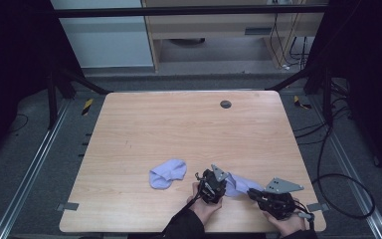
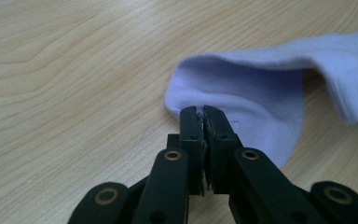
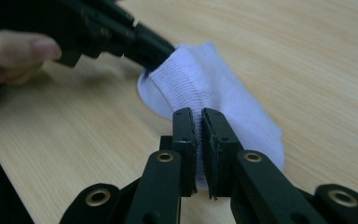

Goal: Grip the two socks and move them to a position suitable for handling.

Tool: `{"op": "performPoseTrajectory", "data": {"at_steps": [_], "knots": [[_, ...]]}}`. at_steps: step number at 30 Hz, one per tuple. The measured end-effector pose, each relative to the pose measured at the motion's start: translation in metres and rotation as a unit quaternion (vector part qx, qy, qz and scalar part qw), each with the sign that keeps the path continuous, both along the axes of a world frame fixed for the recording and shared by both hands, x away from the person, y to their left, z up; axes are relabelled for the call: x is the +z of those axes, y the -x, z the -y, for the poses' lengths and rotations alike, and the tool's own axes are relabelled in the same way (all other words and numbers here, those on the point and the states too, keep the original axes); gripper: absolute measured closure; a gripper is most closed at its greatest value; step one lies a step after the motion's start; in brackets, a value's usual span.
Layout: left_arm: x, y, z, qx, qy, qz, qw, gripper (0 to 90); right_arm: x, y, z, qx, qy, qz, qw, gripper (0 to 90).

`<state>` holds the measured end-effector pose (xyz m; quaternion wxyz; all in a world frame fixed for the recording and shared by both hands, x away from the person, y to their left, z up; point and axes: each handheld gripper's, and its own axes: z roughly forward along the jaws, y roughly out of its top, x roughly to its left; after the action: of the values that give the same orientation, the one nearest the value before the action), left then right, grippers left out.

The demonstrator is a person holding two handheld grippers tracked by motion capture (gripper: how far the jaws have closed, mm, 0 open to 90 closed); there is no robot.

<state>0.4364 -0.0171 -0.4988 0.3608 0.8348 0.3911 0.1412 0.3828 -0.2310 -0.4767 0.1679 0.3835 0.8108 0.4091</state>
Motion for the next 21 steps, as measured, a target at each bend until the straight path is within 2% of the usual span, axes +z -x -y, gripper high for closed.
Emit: {"op": "performPoseTrajectory", "data": {"at_steps": [2,3,6,8,10,21], "knots": [[0.0,0.0,0.0,0.0,0.0,0.0,1.0,87.2,0.001,-0.001,0.0,-0.005,-0.003,0.006,1.0,84.1],[0.0,0.0,0.0,0.0,0.0,0.0,1.0,87.4,0.003,-0.002,0.001,-0.017,-0.012,0.011,0.9997,84.1],[0.0,0.0,0.0,-0.001,0.001,-0.001,1.0,87.4,0.005,-0.007,0.001,-0.033,-0.017,0.016,0.9992,84.1],[0.0,0.0,0.0,-0.002,0.0,0.0,1.0,87.5,0.005,-0.008,0.001,-0.036,-0.018,0.018,0.999,84.1],[0.0,0.0,0.0,-0.002,0.0,0.001,1.0,87.5,0.007,-0.015,0.002,-0.055,-0.027,0.016,0.998,84.0],[-0.001,0.0,0.0,0.0,0.003,0.002,1.0,87.5,0.005,-0.034,0.01,-0.094,-0.024,0.02,0.9951,83.9]]}}
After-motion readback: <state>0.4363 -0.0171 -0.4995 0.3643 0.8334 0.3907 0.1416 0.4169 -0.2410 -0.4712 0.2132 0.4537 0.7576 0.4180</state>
